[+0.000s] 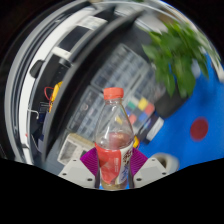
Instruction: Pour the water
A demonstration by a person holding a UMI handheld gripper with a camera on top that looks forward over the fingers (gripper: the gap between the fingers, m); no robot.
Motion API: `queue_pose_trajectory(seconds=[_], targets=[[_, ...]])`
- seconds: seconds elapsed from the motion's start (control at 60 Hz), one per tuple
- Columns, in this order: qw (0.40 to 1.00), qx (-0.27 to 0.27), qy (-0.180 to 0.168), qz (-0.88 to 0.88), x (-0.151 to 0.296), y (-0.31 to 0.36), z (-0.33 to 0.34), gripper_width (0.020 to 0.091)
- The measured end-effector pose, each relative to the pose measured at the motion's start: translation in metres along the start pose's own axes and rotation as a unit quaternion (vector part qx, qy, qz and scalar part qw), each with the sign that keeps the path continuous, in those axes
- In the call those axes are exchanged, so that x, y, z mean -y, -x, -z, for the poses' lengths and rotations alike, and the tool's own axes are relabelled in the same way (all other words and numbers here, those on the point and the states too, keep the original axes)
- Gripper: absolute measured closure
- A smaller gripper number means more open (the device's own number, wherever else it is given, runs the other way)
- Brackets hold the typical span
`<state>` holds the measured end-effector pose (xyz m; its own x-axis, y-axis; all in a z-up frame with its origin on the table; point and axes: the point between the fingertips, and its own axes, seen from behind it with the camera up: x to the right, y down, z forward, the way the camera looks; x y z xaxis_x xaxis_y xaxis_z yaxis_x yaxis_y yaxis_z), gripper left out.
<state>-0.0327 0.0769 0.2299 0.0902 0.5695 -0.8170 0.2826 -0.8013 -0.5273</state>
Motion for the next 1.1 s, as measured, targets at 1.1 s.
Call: queue_pose_trajectory(seconds=[1.1], targets=[[0.883,-0.196,-0.089,0.418,0.109,-0.236,0.004,0.0575]])
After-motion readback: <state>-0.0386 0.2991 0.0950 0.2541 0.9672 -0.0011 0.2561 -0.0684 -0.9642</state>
